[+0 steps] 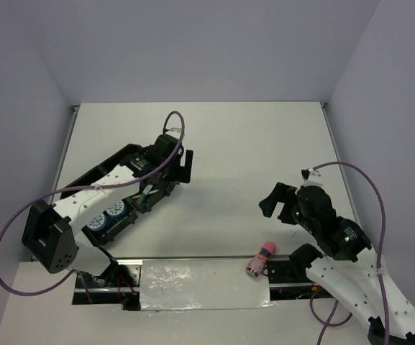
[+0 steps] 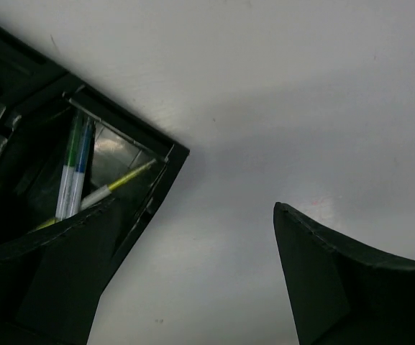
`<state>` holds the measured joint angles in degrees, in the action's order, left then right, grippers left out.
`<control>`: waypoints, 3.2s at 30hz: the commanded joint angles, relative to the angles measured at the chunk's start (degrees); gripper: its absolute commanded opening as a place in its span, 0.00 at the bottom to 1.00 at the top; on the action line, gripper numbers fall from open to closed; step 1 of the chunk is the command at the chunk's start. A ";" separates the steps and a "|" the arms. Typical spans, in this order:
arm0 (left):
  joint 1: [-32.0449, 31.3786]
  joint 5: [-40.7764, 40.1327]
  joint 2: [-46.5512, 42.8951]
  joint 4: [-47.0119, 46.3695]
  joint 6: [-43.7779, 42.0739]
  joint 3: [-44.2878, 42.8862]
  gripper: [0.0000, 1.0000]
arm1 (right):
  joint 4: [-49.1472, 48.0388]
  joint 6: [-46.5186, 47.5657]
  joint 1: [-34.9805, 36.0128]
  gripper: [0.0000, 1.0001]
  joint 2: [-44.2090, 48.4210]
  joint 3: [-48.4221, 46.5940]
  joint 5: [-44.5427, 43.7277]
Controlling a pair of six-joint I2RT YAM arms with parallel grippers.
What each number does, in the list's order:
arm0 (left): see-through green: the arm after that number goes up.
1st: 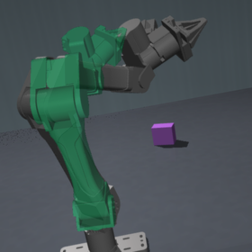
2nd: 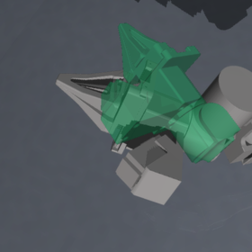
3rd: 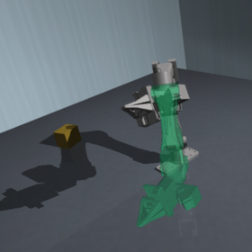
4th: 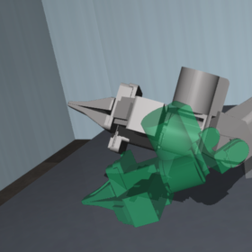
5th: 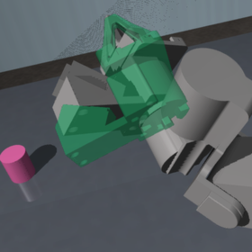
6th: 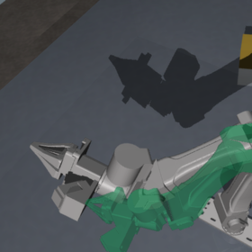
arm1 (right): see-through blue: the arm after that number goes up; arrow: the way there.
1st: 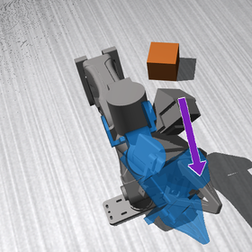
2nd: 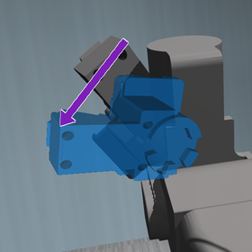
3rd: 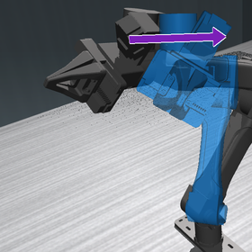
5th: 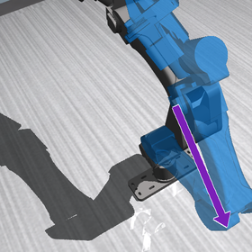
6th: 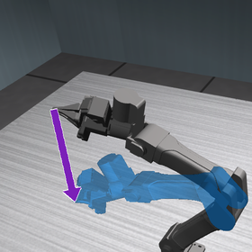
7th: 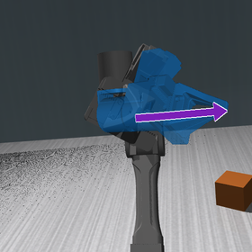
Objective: Sort the stationery into containers
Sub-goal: Pick up the stationery from the center of the board, then place the stationery in the storage box.
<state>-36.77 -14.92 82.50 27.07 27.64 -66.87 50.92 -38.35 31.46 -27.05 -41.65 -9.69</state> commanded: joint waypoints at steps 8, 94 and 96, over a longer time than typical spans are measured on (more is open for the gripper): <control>-5.66 7.79 -9.37 -3.07 -0.49 5.26 0.99 | 1.38 -5.25 2.90 1.00 1.82 0.60 -4.20; 41.17 -1.26 -23.08 -10.72 -39.85 24.94 0.00 | -9.08 15.49 2.90 1.00 11.31 -5.11 10.31; 41.69 -2.47 -23.70 -10.90 -38.89 26.09 0.00 | -8.38 15.67 2.90 1.00 11.67 -5.28 9.96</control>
<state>3.86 -17.85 60.16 19.09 -10.76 -41.36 43.38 -24.43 34.00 -16.29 -46.17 0.27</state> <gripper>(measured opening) 0.579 0.997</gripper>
